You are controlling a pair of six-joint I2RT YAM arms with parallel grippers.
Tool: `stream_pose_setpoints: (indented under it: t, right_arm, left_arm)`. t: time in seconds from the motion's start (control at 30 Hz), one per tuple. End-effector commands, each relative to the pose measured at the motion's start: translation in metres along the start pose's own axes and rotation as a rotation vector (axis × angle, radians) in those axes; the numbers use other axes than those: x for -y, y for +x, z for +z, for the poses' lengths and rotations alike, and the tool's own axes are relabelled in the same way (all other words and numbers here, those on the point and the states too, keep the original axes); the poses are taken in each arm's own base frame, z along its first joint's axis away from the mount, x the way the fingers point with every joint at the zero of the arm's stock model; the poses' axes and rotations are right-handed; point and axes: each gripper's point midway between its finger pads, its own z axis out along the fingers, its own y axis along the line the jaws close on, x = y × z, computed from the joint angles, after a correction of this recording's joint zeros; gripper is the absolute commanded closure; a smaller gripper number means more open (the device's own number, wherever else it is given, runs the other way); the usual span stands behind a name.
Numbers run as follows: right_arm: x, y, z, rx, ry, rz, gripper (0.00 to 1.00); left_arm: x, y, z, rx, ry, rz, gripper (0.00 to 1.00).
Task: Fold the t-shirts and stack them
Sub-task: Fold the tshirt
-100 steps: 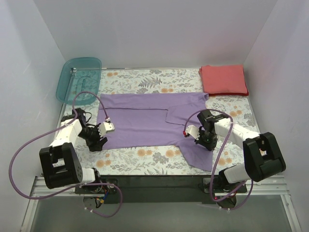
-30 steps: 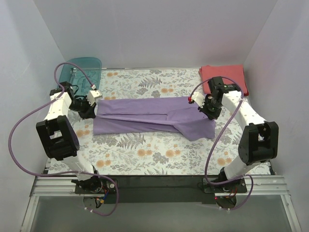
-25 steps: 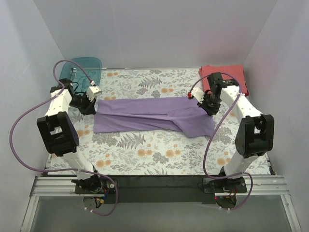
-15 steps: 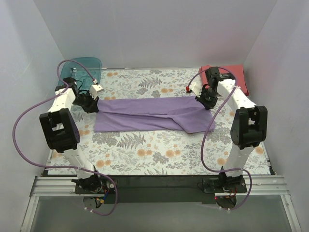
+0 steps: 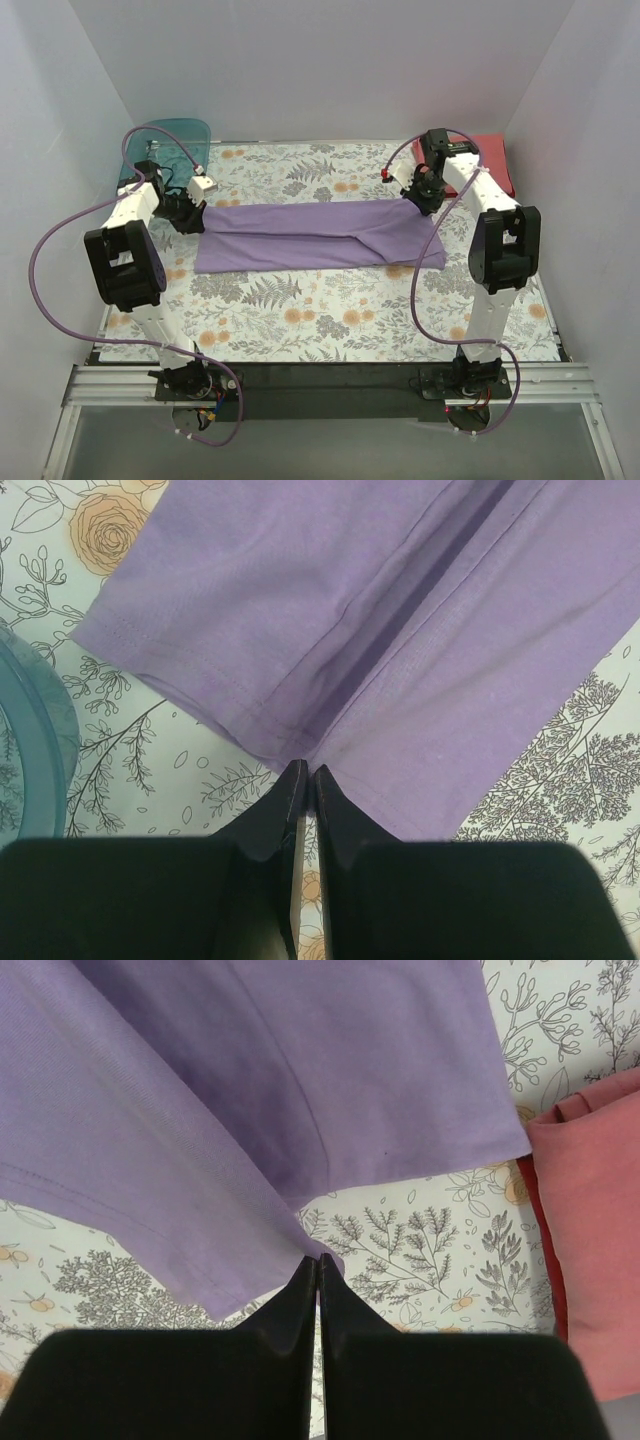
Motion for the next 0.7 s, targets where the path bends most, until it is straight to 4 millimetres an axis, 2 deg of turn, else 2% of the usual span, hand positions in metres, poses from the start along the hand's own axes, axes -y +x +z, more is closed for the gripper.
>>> stream_pose_setpoints:
  t: [0.0,0.43,0.67]
  right_arm:
    - [0.018,-0.007,-0.007,0.007,0.037,-0.067,0.99]
    - [0.039,-0.016,-0.001,0.005,0.063,-0.085,0.99]
    - [0.035,-0.015,0.006,-0.003,0.039,-0.077,0.99]
  left_arm:
    - [-0.011,-0.007,-0.006,0.010,-0.040,0.027,1.00]
    - [-0.007,0.000,-0.001,-0.001,-0.027,0.017,1.00]
    - [-0.008,0.000,0.003,-0.007,-0.025,0.012,1.00]
